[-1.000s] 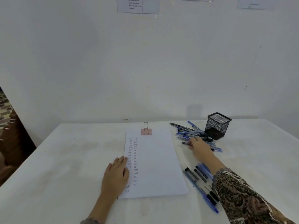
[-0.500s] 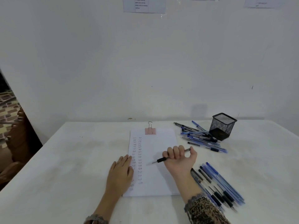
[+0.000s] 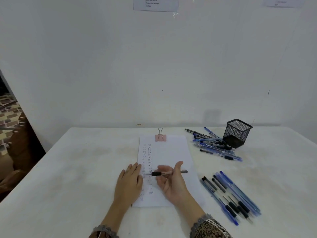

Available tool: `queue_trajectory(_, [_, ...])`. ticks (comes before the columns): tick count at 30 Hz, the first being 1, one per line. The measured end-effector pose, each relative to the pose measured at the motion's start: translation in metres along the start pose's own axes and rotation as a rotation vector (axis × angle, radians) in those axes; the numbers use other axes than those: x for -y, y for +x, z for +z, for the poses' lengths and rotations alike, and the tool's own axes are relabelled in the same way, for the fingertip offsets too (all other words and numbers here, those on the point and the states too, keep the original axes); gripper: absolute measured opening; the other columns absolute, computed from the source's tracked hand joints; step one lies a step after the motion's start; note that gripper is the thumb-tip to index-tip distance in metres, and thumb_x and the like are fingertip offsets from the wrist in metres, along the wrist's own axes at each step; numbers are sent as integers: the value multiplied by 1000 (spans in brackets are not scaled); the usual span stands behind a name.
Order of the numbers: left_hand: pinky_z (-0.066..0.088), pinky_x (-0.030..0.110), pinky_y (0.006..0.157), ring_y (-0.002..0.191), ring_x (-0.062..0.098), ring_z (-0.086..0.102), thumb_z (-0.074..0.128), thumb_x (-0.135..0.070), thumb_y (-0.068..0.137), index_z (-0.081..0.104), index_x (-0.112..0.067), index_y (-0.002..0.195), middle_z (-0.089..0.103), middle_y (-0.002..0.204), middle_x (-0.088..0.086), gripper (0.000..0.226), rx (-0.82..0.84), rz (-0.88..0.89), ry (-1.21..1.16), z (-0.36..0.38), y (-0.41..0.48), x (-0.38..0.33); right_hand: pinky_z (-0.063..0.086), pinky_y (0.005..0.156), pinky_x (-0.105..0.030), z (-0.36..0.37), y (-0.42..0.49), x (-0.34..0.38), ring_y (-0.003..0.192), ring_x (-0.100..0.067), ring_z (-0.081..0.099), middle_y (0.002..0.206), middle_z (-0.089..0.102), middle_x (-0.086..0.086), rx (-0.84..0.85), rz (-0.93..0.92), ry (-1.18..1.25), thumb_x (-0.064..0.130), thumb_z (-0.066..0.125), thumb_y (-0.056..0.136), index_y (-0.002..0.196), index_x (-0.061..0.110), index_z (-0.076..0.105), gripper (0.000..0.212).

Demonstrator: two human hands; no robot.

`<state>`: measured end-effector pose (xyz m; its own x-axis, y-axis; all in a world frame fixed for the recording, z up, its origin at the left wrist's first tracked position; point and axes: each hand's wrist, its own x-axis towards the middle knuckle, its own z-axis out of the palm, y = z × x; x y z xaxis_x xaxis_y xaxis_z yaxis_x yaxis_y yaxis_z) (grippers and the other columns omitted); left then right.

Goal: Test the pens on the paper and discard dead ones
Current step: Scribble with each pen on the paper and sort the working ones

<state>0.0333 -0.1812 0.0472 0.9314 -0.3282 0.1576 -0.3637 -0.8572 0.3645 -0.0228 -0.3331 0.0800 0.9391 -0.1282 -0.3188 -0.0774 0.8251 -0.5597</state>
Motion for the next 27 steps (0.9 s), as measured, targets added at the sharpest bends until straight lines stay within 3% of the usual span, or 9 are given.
queue_trajectory(3, [6,27,115,143,11,13,-15,-51,63,24,-19,146,21,153,-6,96,6,6,1,0,0,1,56,52,-22,6,-6,-3,58,-22,69,72,65,-17,36,-23,-128,5,54,91,72,1,55,20])
queue_trajectory(5, [6,27,115,143,12,13,-15,-50,63,24,-19,146,21,153,-5,96,7,11,-2,-1,0,1,48,43,-18,6,-6,-7,48,-17,62,59,59,-11,44,-98,-292,-13,54,85,76,6,47,22])
queue_trajectory(8, [8,29,115,142,14,17,-12,-50,65,28,-17,145,25,152,-3,95,-12,18,-23,0,0,1,35,40,-16,4,-10,-19,40,-10,46,49,45,0,36,-269,-551,-18,51,83,70,9,39,33])
queue_trajectory(12, [10,31,115,142,15,18,-11,-50,65,29,-16,144,27,152,-2,95,-15,19,-27,0,0,1,25,48,-13,1,-16,-31,46,-2,23,50,27,13,-48,-509,-770,-17,51,66,53,22,22,50])
queue_trajectory(16, [7,30,116,143,14,15,-14,-49,63,25,-18,145,23,153,-3,97,2,12,-14,-1,-1,0,22,49,-16,3,-18,-32,47,-4,20,47,24,14,-13,-501,-844,-2,49,55,52,23,21,38])
queue_trajectory(22, [5,30,116,143,12,11,-15,-49,62,21,-19,146,19,154,-5,96,21,6,-1,-1,0,0,25,50,-13,2,-15,-36,47,-3,24,50,27,12,-23,-511,-935,-16,53,64,49,22,24,50])
queue_trajectory(27, [4,29,116,143,12,10,-5,-44,76,20,-19,147,17,155,-5,79,39,0,-1,-4,-1,-2,26,51,-12,2,-15,-36,47,-3,26,56,28,11,-65,-562,-967,-15,54,65,44,23,25,53])
